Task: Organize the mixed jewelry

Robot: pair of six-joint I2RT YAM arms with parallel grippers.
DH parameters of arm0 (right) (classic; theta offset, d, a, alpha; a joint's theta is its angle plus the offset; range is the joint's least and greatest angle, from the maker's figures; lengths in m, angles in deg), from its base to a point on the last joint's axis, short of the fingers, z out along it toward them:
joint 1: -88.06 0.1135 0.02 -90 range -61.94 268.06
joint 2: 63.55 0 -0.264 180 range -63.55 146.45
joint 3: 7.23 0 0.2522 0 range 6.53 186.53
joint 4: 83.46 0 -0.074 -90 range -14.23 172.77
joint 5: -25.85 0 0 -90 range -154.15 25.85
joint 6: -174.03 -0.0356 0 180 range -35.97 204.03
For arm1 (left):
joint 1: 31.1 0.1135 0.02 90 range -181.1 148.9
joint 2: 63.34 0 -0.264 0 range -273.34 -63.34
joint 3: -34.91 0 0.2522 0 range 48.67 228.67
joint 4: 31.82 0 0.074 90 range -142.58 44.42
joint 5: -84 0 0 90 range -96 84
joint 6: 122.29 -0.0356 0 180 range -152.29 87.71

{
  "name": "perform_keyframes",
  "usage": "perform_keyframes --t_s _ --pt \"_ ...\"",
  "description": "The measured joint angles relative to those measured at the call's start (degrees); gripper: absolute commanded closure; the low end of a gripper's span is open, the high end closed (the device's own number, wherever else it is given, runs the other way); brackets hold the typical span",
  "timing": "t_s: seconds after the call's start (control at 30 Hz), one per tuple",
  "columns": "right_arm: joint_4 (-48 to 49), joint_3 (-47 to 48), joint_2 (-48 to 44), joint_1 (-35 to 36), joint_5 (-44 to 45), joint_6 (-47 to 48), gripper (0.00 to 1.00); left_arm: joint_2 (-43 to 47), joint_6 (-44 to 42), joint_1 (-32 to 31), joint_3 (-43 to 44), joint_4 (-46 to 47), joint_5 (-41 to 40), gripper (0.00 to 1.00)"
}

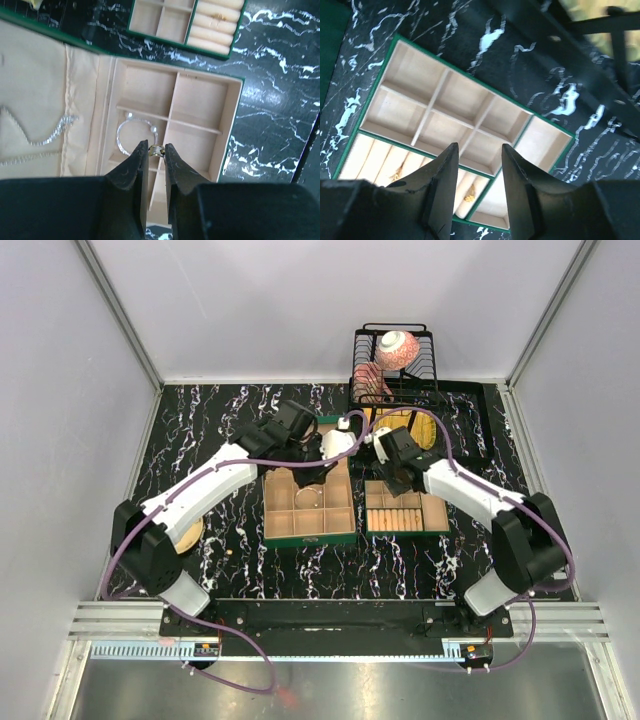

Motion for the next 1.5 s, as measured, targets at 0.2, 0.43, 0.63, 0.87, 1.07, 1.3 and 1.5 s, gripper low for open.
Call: perform_keyframes --t_s 0.2,0.43,0.63,0.87,1.07,1.3,1.5 --pt "-0.07 -0.02 -6.84 -5.16 1.79 -0.37 0.5 -4.98 2.97 -2.67 3.61 4.31 1.44 1.0" --pt "-0.02 -0.42 -13.25 -14.86 2.25 -2.08 0.44 -13.6 5.46 -6.47 9.77 7.69 1.38 1.0" --pt "-0.07 -1.42 -15.69 -22.43 0.02 -3.32 0.43 -21.94 5.01 -8.92 17.57 7.67 0.94 1.0" --pt "-0.35 -3.45 -15.78 -26.12 -2.03 -3.85 0.44 -31.15 2.45 -10.25 25.66 5.92 0.09 1.0" --pt "-0.92 -3.85 -15.78 -26.56 -4.59 -3.89 0.44 -38.42 0.59 -10.45 29.35 3.91 -2.45 1.0" --pt "-0.94 -3.85 -15.78 -26.71 -7.1 -3.93 0.44 -42.6 -0.96 -10.38 29.97 2.6 -5.49 1.0" --pt "-0.96 -3.87 -15.78 -26.82 -8.74 -3.93 0.45 -42.97 -1.64 -10.4 29.97 2.95 -6.51 1.0"
